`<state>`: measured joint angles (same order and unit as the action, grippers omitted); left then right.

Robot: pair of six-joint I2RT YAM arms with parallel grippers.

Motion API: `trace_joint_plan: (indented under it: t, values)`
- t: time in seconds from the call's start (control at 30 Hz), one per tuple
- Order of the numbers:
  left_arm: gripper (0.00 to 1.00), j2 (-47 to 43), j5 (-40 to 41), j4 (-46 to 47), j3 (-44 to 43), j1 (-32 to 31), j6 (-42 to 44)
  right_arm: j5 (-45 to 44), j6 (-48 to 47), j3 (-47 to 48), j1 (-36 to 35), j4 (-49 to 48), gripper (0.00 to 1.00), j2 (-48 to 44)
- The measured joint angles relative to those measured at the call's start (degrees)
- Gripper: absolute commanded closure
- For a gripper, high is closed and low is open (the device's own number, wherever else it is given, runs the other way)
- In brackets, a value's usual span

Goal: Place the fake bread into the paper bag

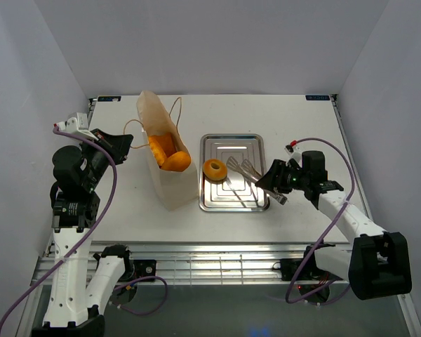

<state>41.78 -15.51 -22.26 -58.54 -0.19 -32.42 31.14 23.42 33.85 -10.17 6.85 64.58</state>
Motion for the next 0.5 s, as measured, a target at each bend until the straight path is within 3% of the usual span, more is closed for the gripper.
trace_joint_plan:
  t: [0.5]
  values:
    - [1.0, 0.0, 0.0, 0.0, 0.0, 0.0, 0.0, 11.1, 13.4, -11.2, 1.0, -15.0, 0.41, 0.6]
